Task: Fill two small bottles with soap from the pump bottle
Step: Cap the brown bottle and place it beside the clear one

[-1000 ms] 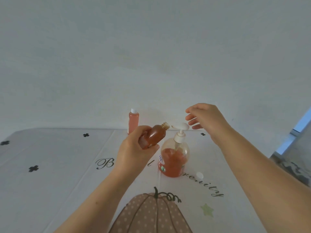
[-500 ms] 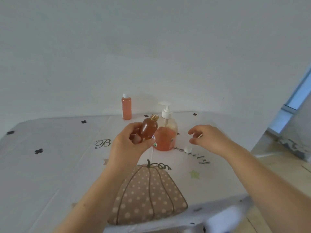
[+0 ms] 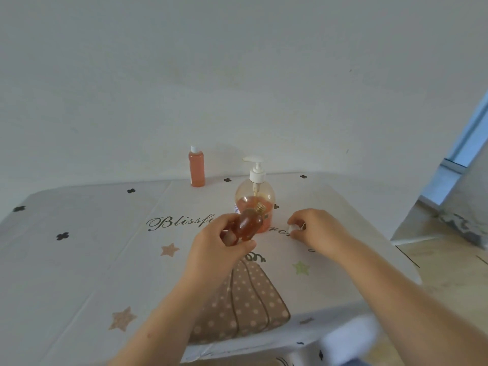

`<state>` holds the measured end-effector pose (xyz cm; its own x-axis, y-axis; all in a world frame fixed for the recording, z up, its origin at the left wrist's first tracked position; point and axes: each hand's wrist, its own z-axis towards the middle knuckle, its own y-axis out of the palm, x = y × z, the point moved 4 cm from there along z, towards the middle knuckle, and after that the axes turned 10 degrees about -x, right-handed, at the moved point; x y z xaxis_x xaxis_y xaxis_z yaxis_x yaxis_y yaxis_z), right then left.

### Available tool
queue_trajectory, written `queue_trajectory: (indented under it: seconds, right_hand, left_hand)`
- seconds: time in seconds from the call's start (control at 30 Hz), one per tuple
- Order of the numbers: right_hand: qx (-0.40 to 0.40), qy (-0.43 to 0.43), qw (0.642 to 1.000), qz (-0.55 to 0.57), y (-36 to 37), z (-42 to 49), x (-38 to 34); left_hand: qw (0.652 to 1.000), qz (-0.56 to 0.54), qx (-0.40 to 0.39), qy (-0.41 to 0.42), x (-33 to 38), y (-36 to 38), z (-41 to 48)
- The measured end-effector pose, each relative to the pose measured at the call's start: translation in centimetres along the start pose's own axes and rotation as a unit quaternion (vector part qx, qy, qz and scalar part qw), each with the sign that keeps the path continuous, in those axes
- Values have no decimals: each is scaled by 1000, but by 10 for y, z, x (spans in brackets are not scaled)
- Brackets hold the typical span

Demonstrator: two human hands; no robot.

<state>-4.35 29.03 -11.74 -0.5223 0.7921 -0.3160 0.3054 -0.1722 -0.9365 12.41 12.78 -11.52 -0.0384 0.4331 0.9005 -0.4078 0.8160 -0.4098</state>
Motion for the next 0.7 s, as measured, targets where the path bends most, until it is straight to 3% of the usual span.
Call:
queue_trajectory:
  seconds: [0.17, 0.3, 0.43, 0.7]
  right_hand:
    - [85, -57, 981, 167, -30, -17, -17]
    - [69, -138, 947, 282, -55, -37, -44]
    - [28, -183, 946, 265, -57, -44, -64]
    - [-6, -173, 952, 251, -51, -41, -69]
  left_hand:
    - [1000, -7, -8, -3, 0, -1, 3]
    - [1000, 1, -19, 1, 0, -1, 5]
    - [999, 19, -28, 17, 4, -2, 5]
    - [997, 53, -40, 40, 12, -11, 5]
